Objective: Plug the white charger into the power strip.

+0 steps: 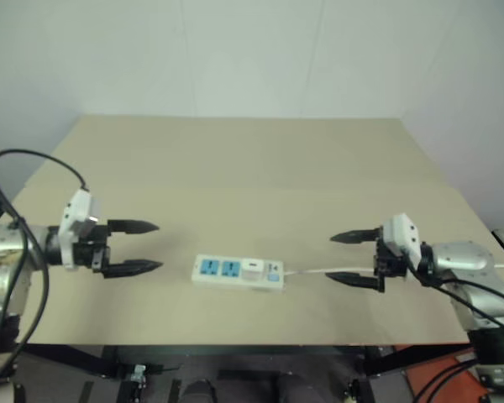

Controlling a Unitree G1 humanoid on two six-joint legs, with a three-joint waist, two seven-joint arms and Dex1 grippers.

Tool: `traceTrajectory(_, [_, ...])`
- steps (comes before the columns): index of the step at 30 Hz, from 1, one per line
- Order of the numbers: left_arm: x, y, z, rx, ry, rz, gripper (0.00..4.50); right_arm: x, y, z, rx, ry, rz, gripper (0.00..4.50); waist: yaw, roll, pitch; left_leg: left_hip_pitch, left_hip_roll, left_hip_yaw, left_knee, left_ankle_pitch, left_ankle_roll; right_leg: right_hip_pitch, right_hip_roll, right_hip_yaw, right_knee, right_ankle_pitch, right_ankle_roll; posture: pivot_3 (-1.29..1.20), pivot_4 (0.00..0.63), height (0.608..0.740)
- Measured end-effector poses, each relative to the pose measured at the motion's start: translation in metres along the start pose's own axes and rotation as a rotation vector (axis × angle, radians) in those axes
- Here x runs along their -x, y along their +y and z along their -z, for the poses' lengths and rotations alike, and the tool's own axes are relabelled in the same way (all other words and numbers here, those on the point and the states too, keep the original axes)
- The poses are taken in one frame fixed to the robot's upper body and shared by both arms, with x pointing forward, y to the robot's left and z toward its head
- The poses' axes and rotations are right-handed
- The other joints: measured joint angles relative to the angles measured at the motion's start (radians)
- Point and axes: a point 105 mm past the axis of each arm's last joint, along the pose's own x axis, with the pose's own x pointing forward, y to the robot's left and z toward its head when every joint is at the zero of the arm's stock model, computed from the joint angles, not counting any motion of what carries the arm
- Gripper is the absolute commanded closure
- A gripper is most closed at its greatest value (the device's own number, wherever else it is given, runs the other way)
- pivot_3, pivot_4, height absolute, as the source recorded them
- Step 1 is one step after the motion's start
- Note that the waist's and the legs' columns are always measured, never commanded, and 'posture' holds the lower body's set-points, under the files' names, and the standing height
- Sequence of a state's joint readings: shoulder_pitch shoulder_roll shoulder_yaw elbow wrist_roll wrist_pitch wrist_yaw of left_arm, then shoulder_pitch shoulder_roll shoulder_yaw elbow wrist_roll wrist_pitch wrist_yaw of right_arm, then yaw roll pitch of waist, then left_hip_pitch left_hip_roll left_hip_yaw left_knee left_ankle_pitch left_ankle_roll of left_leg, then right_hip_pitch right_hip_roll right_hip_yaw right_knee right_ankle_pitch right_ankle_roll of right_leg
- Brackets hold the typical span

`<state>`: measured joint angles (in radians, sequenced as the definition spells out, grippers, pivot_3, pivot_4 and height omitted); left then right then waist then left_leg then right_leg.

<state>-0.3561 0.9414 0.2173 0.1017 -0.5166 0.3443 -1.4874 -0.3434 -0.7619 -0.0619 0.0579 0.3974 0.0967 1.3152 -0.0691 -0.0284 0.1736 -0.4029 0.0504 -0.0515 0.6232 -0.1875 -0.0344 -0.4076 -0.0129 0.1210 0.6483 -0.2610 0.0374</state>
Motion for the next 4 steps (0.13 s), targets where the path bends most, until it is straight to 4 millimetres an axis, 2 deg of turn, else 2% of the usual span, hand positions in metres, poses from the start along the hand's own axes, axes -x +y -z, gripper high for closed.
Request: traceTrajectory(4, [-0.0029,-0.0028,-0.0014,0.003,0.004,0.003,0.00,0.0001,-0.0003,0.0001,-0.002,-0.001,0.004,0.03,0.000,0.000,0.000,0.000,0.000,0.000,0.000,0.000,0.000,0.000,0.000,0.000,0.000,0.000,0.000,0.00,0.150,0.740])
